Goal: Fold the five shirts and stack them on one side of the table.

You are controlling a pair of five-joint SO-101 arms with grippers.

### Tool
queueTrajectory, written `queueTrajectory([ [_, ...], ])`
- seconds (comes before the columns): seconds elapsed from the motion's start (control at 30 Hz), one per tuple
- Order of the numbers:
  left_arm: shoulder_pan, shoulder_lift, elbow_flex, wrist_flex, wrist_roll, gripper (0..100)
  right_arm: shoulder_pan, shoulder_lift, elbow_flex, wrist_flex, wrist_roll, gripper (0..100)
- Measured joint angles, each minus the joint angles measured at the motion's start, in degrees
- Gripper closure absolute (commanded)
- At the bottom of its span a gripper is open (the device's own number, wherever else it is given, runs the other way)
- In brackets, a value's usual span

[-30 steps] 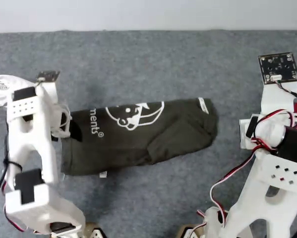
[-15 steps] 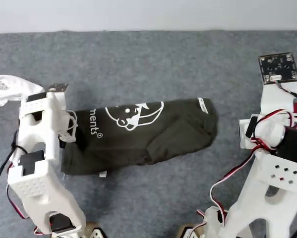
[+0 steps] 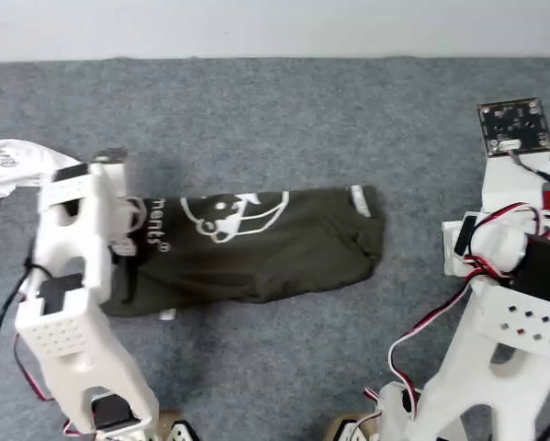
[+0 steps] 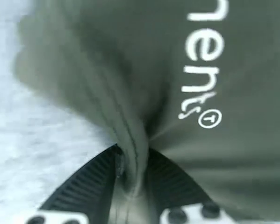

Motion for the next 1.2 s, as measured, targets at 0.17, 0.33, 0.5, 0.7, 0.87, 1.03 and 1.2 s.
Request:
queueTrajectory([
  [0.17,-7.0,0.5,-5.2,2.5,-4.0,99,0.0,0.0,0.0,0.0,0.0,98.7],
  [0.33,-7.6,0.6,-9.8,7.2,-5.4,99,0.0,0.0,0.0,0.0,0.0,98.7],
  [0.5,-2.7,0.6,-14.9,13.8,-5.4,99,0.0,0.0,0.0,0.0,0.0,98.7],
  [0.7,4.5,-0.4,-20.0,17.3,-3.5,99,0.0,0.0,0.0,0.0,0.0,98.7],
  [0.87,13.5,-9.6,-18.2,17.3,-3.0,99,0.0,0.0,0.0,0.0,0.0,98.7],
  [1.03,24.4,-17.4,-15.5,17.5,-0.5,99,0.0,0.0,0.0,0.0,0.0,98.7],
  [1.2,33.9,-19.3,-15.3,17.7,1.6,99,0.0,0.0,0.0,0.0,0.0,98.7],
])
